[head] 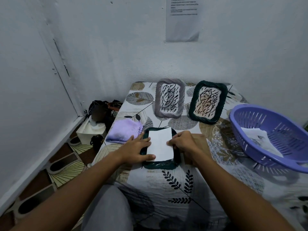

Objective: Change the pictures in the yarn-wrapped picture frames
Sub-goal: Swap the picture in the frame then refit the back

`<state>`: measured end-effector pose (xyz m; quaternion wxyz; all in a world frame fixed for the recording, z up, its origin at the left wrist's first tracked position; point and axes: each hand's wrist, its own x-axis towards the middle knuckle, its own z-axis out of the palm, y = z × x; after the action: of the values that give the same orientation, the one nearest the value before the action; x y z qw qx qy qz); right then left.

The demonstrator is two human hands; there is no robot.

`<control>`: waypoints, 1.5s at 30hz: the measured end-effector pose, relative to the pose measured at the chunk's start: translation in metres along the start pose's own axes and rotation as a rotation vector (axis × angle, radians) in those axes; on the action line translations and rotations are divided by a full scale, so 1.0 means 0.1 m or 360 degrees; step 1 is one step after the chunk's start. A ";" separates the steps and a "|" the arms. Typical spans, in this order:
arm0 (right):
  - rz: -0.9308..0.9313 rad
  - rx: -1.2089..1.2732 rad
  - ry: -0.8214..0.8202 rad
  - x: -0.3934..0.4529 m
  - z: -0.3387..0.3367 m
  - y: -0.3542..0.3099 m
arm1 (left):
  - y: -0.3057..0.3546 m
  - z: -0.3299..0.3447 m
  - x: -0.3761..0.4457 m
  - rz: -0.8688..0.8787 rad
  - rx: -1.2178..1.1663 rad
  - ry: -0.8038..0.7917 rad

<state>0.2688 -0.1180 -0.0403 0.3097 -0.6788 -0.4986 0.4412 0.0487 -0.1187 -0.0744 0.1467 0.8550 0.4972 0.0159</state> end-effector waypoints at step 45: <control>-0.0177 -0.0726 0.0426 -0.22 -2.29 0.33 | 2.23 0.18 1.50 -0.0550 -0.1570 0.0362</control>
<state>0.4874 -0.1450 0.0332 0.2355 -0.7549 -0.5764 0.2061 0.3158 -0.0976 -0.0500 0.4770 0.5829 0.5769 0.3158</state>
